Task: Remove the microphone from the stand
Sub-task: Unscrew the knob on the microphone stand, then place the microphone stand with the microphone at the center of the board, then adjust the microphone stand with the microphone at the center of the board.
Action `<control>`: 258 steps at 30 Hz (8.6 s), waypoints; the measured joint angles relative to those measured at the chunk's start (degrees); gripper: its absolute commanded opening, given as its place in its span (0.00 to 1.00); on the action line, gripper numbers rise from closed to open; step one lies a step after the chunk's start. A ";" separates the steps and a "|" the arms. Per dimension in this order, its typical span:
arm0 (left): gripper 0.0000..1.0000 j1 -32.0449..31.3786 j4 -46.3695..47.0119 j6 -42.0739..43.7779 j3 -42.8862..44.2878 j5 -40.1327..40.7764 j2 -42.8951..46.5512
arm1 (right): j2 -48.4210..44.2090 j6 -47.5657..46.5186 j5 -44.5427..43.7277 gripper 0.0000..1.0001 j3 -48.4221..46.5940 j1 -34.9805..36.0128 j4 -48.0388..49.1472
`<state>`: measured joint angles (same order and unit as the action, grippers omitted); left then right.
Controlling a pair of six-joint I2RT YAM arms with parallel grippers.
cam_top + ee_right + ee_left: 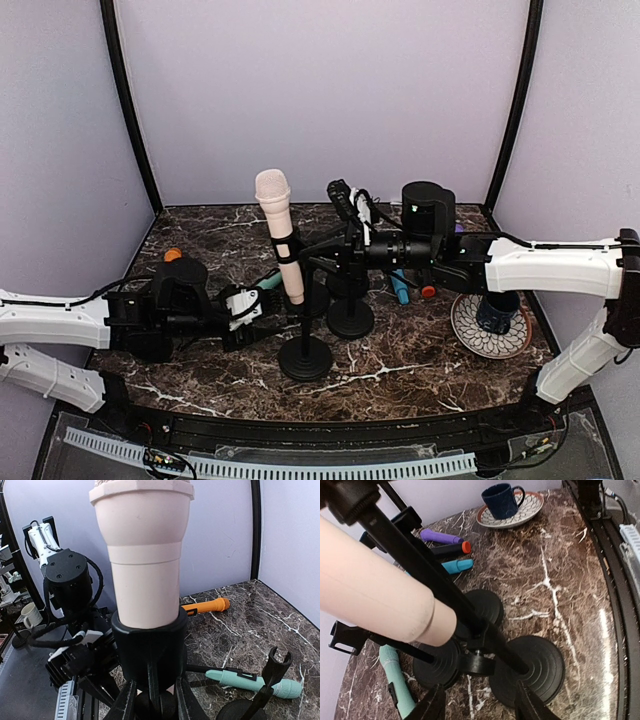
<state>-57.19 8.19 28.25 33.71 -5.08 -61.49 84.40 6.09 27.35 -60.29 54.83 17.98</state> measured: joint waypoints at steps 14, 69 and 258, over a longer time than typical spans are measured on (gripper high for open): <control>0.44 -5.09 3.50 13.42 0.00 10.10 -5.20 | 0.00 0.00 -0.02 0.00 0.00 0.00 0.00; 0.19 9.77 11.65 -35.82 -1.64 -25.18 -12.92 | -0.24 1.86 -0.76 0.00 1.03 -0.07 1.51; 0.75 13.92 7.98 -35.32 -4.55 0.04 11.96 | 10.54 3.02 -13.31 0.79 -12.61 4.70 9.11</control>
<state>-43.27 16.16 -7.07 29.17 -5.04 -49.54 94.94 9.10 14.04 -72.90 59.53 27.09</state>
